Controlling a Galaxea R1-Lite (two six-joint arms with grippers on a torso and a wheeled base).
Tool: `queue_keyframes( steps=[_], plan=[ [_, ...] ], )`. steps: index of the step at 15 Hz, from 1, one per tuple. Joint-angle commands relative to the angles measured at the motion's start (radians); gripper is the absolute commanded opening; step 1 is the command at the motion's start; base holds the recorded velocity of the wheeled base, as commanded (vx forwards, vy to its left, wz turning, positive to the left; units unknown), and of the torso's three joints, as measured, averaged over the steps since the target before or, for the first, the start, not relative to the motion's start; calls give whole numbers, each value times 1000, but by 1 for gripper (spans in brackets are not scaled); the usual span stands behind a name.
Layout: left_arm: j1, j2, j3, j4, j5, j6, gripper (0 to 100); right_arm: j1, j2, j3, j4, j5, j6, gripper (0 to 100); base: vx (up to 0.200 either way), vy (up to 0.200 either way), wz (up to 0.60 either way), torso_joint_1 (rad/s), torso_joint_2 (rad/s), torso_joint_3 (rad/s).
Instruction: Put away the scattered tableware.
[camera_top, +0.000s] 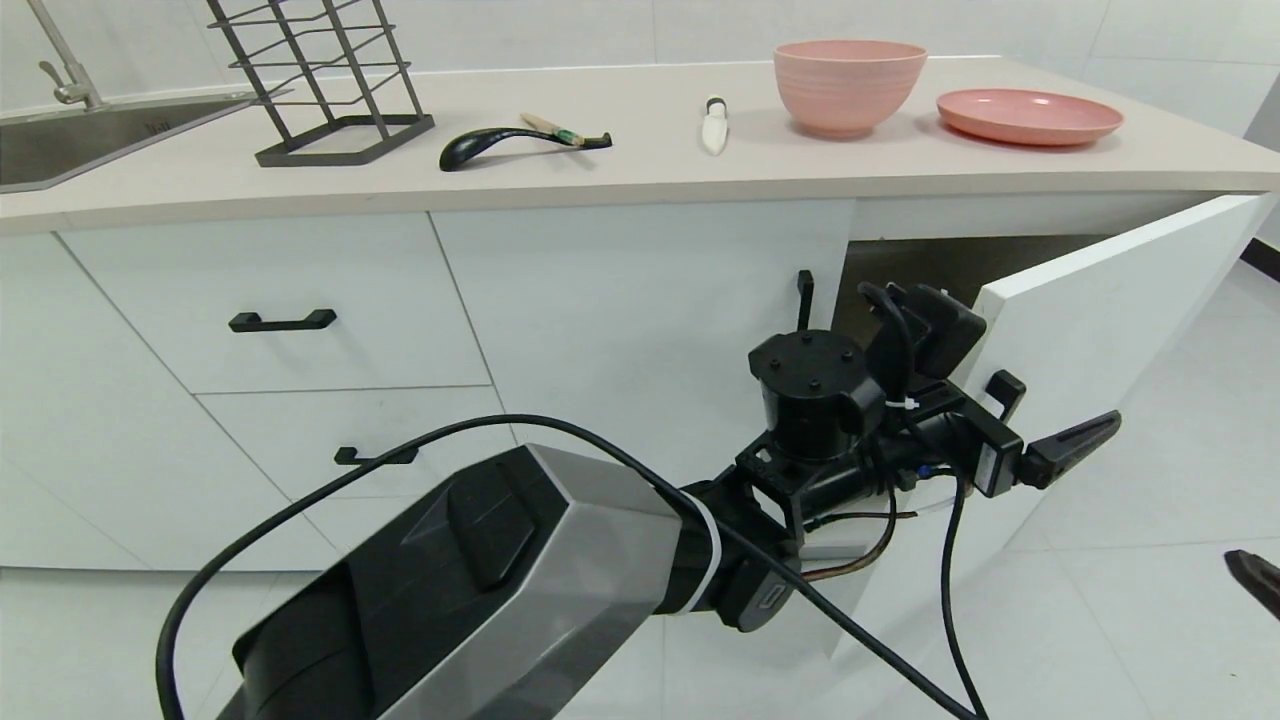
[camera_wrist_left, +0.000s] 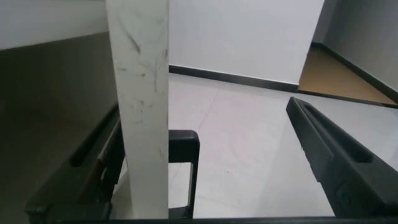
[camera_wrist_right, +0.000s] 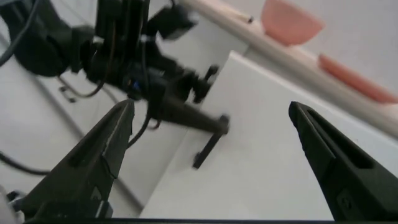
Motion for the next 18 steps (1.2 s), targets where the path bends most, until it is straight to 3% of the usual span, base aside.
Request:
queue_keyframes(
  steps=[1, 11, 17, 18],
  plan=[
    [-11, 6, 6, -2, -1, -1, 100, -3, -137, -20, 1, -26, 3, 100, 0, 0, 0, 0, 0, 0],
    [-169, 88, -7, -25, 25, -19, 100, -4, -212, -210, -1, -49, 3, 100, 0, 0, 0, 0, 0, 0],
    [-250, 213, -136, -19, 48, -21, 100, -4, -212, -228, 1, -69, 3, 100, 0, 0, 0, 0, 0, 0],
    [-271, 256, -198, -21, 71, -22, 100, -4, -213, -230, 1, -69, 3, 100, 0, 0, 0, 0, 0, 0]
  ],
)
